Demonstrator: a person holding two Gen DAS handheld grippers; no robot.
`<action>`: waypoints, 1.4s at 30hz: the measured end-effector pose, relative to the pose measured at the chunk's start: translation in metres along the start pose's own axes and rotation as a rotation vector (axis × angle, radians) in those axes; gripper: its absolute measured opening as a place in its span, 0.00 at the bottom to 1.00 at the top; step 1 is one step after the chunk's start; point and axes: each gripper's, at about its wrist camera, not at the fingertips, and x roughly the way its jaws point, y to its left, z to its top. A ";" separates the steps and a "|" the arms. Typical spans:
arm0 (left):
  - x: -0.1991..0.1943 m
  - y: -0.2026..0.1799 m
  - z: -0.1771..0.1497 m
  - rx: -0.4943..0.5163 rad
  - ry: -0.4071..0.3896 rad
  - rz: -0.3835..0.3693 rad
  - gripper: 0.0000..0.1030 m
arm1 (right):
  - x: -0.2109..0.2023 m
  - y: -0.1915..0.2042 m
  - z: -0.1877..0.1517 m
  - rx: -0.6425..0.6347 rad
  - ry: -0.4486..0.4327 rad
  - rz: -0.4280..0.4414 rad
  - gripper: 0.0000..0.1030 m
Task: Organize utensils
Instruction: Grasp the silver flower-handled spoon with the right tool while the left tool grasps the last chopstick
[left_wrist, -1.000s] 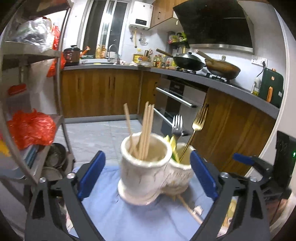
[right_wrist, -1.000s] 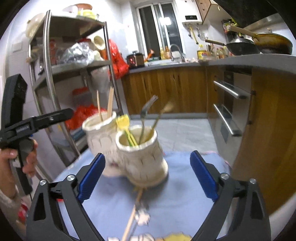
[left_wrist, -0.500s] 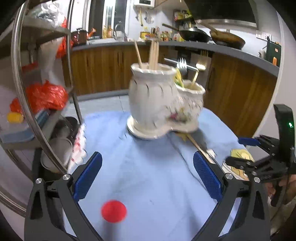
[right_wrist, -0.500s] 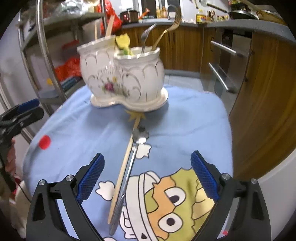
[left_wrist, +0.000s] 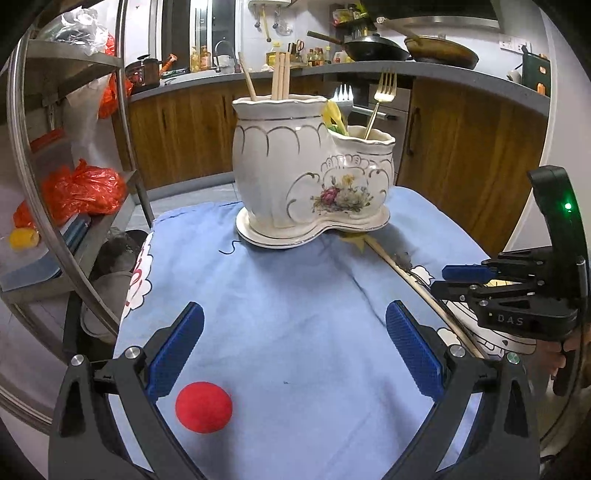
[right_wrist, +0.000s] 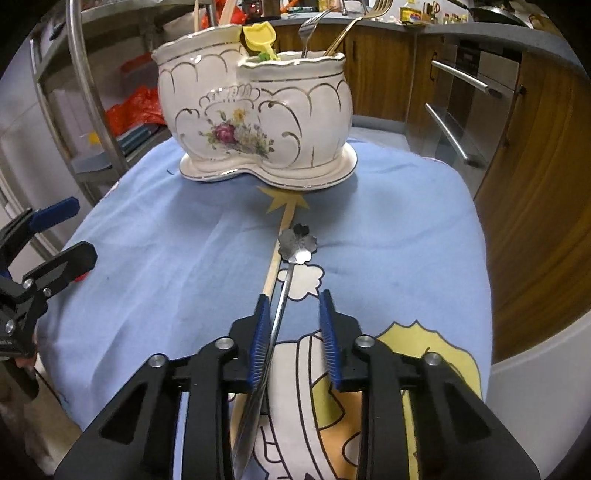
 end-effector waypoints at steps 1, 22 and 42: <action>0.000 -0.001 0.000 0.002 0.000 -0.002 0.94 | 0.002 0.001 0.000 -0.001 0.009 -0.001 0.24; 0.029 -0.057 0.015 0.027 0.102 -0.108 0.82 | -0.015 -0.039 0.001 0.085 -0.061 0.072 0.04; 0.089 -0.110 0.026 0.080 0.243 -0.028 0.08 | -0.035 -0.061 -0.019 0.099 -0.115 0.131 0.04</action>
